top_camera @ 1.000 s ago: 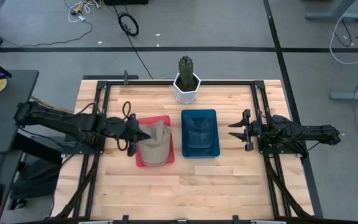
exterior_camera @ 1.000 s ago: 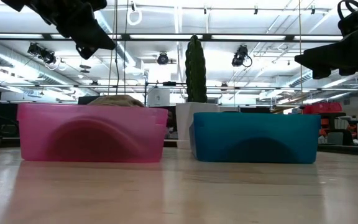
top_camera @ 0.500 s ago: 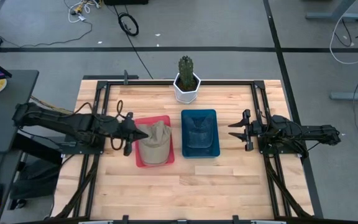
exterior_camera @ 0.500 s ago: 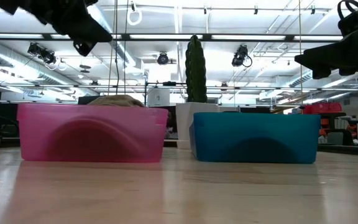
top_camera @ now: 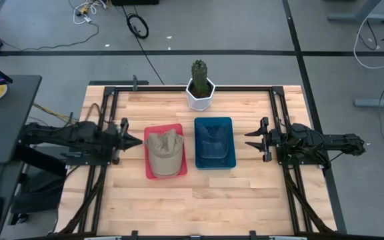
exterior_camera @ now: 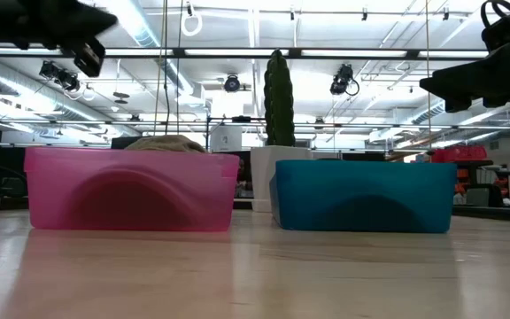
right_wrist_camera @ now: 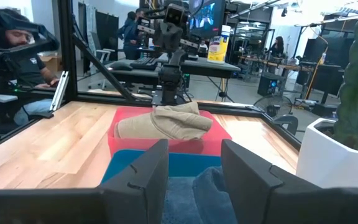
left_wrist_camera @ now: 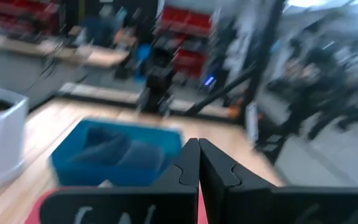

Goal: Pick & Place hat
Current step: Return to Home Position

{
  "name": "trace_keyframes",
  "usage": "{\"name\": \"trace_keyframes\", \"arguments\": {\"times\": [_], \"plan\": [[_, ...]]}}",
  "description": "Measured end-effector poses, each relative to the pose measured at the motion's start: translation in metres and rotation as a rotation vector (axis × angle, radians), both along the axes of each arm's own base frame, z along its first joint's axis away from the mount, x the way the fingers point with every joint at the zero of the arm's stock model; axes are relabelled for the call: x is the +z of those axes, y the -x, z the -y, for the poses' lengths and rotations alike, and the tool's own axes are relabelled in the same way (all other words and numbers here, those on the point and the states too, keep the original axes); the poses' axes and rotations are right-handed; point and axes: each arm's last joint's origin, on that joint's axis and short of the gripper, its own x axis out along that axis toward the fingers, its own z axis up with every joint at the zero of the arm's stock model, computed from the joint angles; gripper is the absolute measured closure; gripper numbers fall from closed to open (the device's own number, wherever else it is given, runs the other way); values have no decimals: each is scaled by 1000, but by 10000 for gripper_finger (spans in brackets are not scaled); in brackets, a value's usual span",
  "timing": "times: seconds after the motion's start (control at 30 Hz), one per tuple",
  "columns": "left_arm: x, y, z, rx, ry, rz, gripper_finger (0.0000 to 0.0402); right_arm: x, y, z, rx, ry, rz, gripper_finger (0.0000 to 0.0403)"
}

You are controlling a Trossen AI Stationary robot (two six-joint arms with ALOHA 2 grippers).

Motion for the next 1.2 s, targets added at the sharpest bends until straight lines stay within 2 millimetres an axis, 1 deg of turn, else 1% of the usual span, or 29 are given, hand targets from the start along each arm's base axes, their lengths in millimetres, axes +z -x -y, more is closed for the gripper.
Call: {"name": "trace_keyframes", "arguments": {"times": [0.13, 0.23, 0.33, 0.4, 0.5, 0.6, 0.7, 1.0, 1.1, 1.2], "plan": [[-2, 16, 1, -96, 11, 156, 399, 0, 0, 0, 0, 0, 0, 250], [-6, 23, 1, -133, 14, 222, 399, 0, 0, 0, 0, 0, 0, 250], [-11, 20, 1, -134, 28, 235, 399, 0, 0, 0, 0, 0, 1, 250], [-12, 18, 1, -131, 34, 285, 399, 0, 0, 0, 0, 0, -1, 250], [-24, 14, 2, -129, 19, 279, 399, 0, 0, 0, 0, 0, -1, 250], [-30, 12, 2, -112, 15, 315, 399, 0, 0, 0, 0, 0, -1, 250], [-41, 9, 2, -104, -11, 301, 399, 0, 0, 0, 0, 0, -1, 250], [-48, 7, 2, -90, -131, 246, 399, 0, 0, 0, 0, 0, -1, 250], [-54, 6, 2, -86, -222, 188, 399, 0, 0, 0, 0, 0, -1, 250], [-62, 5, 3, -94, -242, 107, 399, 0, 0, 0, 0, 0, -1, 250]]}}
